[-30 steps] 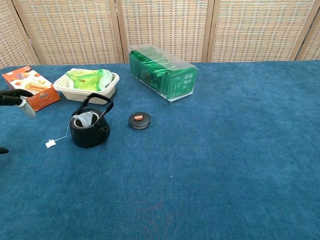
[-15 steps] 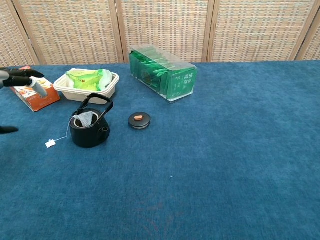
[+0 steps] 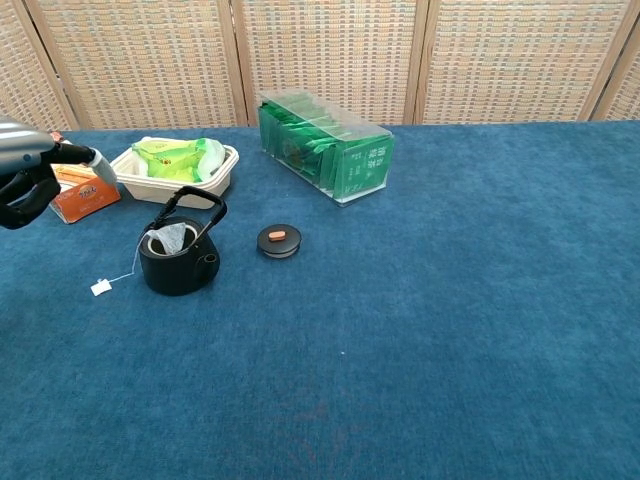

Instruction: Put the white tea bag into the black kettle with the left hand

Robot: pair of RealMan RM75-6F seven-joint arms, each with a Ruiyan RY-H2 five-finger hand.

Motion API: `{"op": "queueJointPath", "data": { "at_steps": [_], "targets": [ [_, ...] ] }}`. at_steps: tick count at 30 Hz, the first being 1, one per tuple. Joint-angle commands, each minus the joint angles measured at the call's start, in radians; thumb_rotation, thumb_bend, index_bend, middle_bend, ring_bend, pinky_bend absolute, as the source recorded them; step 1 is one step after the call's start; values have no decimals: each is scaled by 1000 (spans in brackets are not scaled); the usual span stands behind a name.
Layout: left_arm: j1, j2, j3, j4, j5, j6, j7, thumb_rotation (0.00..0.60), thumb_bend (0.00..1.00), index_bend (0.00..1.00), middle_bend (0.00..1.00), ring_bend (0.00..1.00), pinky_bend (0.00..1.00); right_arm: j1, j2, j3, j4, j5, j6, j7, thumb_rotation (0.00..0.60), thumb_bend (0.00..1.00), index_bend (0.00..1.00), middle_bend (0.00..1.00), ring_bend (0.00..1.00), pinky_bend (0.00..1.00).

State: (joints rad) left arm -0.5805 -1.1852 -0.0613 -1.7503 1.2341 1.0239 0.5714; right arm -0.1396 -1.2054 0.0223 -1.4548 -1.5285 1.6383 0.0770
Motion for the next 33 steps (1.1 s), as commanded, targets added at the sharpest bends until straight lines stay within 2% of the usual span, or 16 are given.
{"op": "queueJointPath", "data": {
  "at_steps": [1,6,13,33],
  "targets": [
    [-20,7,6,-16,-47,-36,44,528,952,204,854,760,721,0,-1,0,1,1,-1,1,600,19,107,141,0,64],
    [-51,14,19,-40,-135,-83,122,478,1000,205,861,763,722,0,0,0,4,4,-3,4,600,19,107,141,0,64],
    [-101,-6,29,-48,-254,-124,196,471,1000,204,861,763,722,0,0,0,3,6,-6,3,600,19,107,141,0,64],
    [-191,-110,27,17,-380,-142,216,479,1000,204,860,763,722,-9,5,2,0,15,-1,6,600,18,107,141,0,64]
  ]
}}
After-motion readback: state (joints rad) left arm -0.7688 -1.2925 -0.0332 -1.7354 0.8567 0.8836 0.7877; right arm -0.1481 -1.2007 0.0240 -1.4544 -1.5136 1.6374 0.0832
